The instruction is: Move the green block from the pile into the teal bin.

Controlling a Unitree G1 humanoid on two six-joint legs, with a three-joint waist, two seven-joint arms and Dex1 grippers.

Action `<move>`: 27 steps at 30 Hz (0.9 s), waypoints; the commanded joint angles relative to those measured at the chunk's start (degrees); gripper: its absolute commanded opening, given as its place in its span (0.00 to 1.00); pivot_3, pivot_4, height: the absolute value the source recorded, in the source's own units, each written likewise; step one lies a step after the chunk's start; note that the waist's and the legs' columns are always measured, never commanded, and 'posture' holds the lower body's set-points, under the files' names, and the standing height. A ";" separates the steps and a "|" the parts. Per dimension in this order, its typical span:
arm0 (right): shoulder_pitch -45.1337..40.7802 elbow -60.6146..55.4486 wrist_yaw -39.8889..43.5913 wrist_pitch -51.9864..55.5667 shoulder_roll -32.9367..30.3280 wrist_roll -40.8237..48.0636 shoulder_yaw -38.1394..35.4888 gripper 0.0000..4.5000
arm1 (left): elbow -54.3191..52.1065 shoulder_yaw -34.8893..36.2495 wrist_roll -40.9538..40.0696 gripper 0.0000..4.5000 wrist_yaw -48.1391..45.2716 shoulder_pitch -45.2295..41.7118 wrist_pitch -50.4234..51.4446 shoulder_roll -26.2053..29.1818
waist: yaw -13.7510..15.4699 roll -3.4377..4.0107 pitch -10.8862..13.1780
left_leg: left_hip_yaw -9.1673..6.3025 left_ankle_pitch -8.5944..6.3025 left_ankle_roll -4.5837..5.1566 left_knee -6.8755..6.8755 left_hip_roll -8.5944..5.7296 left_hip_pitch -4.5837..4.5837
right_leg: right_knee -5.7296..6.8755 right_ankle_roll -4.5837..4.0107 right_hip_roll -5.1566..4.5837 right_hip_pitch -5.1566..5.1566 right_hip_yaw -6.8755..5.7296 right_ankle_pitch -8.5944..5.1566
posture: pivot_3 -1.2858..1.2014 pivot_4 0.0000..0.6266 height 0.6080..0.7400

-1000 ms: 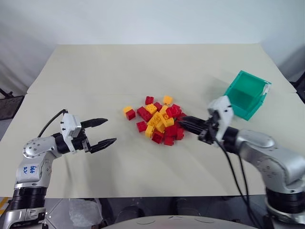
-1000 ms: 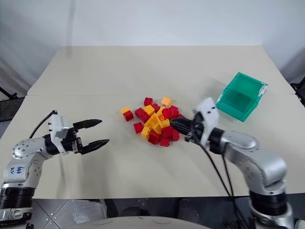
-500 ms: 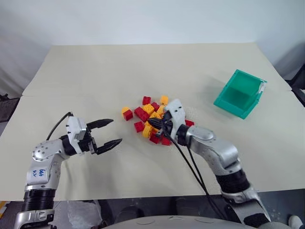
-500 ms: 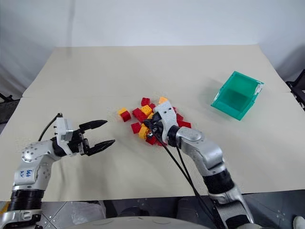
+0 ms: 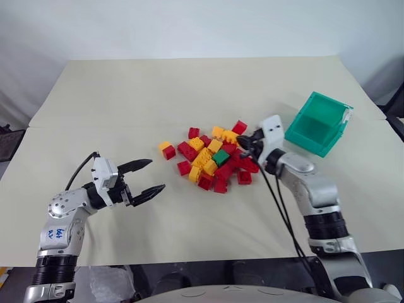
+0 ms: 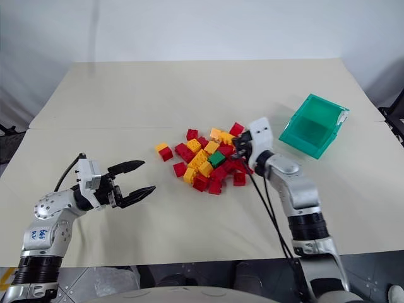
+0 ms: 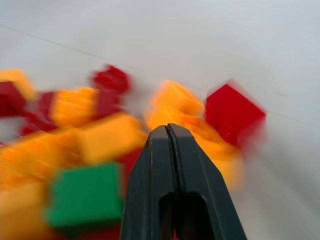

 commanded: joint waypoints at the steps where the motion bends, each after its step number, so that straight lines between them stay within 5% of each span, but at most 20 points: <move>1: 1.17 -5.78 2.27 0.12 -1.51 2.23 -3.14 0.00 | -1.37 -0.25 -0.39 1.00 0.02 -0.71 -1.00 -0.41 | -0.03 0.00 0.00 | 0.03 0.00 0.00 0.00 0.00 0.00 | -0.03 0.00 0.00 0.00 0.01 0.00 | 0.52 0.24 1.00; 6: 4.67 -15.76 8.55 5.51 -4.52 10.61 -6.37 0.00 | -0.51 -0.62 -0.27 1.00 -0.01 -1.69 -1.04 -0.54 | -0.01 0.04 0.02 | 0.12 0.02 -0.04 0.01 0.10 0.02 | -0.02 0.00 0.06 -0.03 0.01 0.00 | 0.52 0.24 1.00; 11: 10.95 -23.14 18.43 12.55 -17.26 17.25 -10.56 0.04 | 0.33 -0.96 -0.36 1.00 -0.51 -2.51 -1.03 -0.59 | 1.25 0.03 0.02 | 0.07 0.00 0.03 0.05 0.00 0.00 | -0.04 0.01 -0.05 0.01 0.03 0.00 | 0.52 0.24 1.00; 14: 14.47 -24.49 25.08 13.90 -24.18 21.83 -15.24 0.20 | 0.92 -1.01 -0.42 1.00 -1.03 -2.97 -1.08 -0.42 | 1.69 0.02 0.03 | 0.09 -0.02 0.10 0.08 -0.02 -0.02 | -0.08 0.04 -0.08 0.02 0.03 0.02 | 0.52 0.24 1.00; 24: 25.56 -18.80 36.66 11.09 -38.74 20.70 -28.30 0.96 | 3.30 -0.33 -0.44 1.00 -2.64 -4.39 -1.60 0.34 | 2.45 -0.07 0.08 | 0.18 -0.03 0.12 0.10 -0.01 0.01 | -0.12 0.09 -0.09 0.06 0.06 0.05 | 0.52 0.24 1.00; 27: 26.06 -18.65 36.97 10.99 -39.79 20.67 -28.94 1.00 | 3.69 -0.15 -0.35 1.00 -2.83 -4.50 -1.82 0.32 | 2.57 -0.08 0.09 | 0.21 -0.03 0.11 0.13 0.02 0.05 | -0.08 0.09 -0.06 0.06 0.08 0.05 | 0.52 0.24 1.00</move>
